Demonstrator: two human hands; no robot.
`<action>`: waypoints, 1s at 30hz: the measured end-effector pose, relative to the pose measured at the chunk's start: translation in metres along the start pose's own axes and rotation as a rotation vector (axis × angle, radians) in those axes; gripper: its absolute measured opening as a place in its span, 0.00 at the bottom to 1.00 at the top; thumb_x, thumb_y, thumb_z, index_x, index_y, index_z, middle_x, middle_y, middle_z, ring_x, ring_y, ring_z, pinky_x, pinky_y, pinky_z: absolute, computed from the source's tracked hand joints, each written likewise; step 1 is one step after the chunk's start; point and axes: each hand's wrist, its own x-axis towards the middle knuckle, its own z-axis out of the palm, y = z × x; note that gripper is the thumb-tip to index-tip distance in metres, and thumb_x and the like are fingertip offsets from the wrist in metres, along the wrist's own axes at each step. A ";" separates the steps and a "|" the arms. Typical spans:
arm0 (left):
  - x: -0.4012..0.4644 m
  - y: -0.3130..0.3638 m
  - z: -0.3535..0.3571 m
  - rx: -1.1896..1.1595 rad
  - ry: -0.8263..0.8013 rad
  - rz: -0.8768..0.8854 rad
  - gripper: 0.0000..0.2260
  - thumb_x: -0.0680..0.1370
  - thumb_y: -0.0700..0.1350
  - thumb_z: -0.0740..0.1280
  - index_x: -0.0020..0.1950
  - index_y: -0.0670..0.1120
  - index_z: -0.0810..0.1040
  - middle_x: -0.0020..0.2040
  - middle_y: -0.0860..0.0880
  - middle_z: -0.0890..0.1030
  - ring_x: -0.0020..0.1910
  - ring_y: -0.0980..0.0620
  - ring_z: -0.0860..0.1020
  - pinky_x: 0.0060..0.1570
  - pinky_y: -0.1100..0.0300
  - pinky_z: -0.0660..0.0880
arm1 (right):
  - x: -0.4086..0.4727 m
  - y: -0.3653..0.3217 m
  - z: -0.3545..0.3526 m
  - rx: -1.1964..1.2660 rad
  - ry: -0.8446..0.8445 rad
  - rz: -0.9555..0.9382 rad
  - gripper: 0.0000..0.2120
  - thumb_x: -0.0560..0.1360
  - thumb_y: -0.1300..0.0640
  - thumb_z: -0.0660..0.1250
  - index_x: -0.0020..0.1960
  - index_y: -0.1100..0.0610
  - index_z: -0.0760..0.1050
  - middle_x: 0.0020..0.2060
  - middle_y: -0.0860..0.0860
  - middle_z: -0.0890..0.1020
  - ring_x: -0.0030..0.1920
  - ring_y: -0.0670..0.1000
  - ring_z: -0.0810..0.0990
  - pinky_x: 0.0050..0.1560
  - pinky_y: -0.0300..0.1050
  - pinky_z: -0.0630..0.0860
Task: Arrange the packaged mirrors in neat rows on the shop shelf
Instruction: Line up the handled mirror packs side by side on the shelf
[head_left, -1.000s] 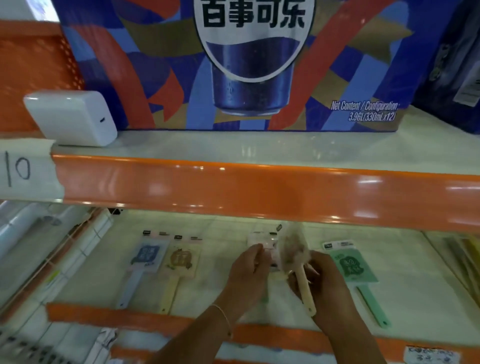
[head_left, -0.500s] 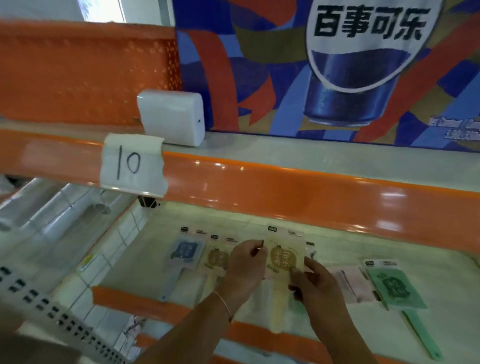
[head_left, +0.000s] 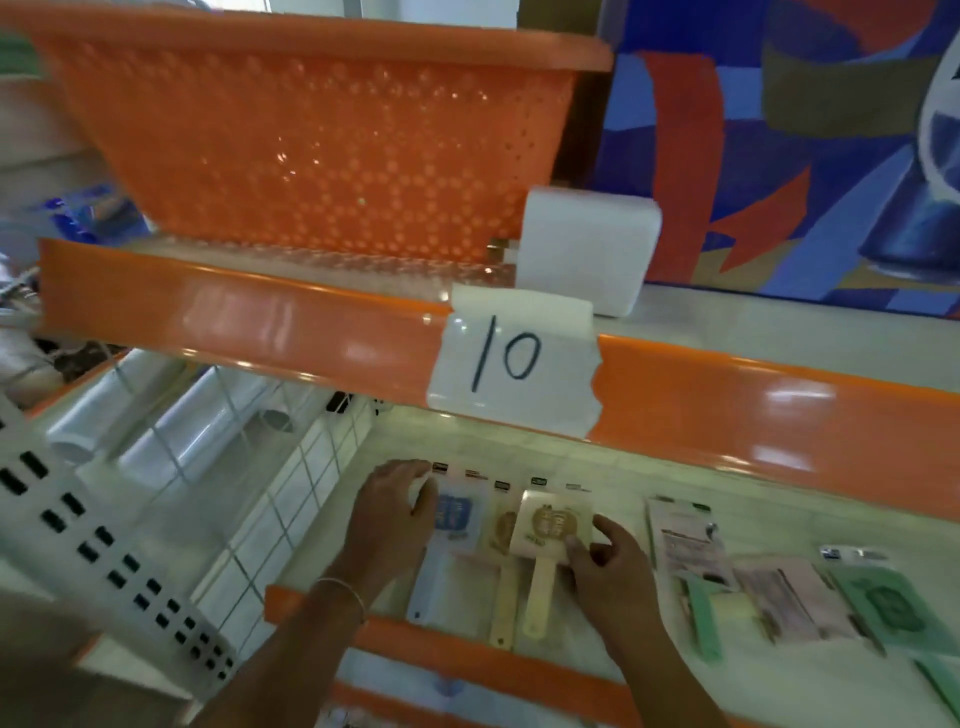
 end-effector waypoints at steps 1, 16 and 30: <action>0.001 -0.009 -0.002 0.011 -0.019 -0.009 0.12 0.78 0.43 0.65 0.60 0.42 0.78 0.57 0.46 0.79 0.58 0.48 0.76 0.58 0.57 0.72 | 0.000 0.000 0.006 -0.052 0.008 -0.032 0.23 0.75 0.48 0.67 0.68 0.52 0.70 0.39 0.50 0.84 0.39 0.51 0.83 0.43 0.53 0.82; -0.001 -0.068 0.019 0.178 -0.070 0.035 0.18 0.78 0.53 0.52 0.37 0.47 0.76 0.42 0.46 0.78 0.47 0.44 0.77 0.50 0.47 0.75 | -0.013 0.015 0.038 -0.472 0.249 -0.349 0.18 0.74 0.46 0.67 0.57 0.57 0.79 0.38 0.50 0.77 0.42 0.52 0.77 0.45 0.48 0.77; -0.002 -0.071 0.021 0.204 -0.070 0.106 0.21 0.76 0.54 0.52 0.40 0.45 0.81 0.51 0.43 0.82 0.60 0.41 0.76 0.63 0.44 0.70 | -0.014 0.019 0.038 -0.507 0.221 -0.464 0.20 0.71 0.42 0.69 0.58 0.53 0.80 0.47 0.48 0.78 0.45 0.47 0.76 0.44 0.41 0.76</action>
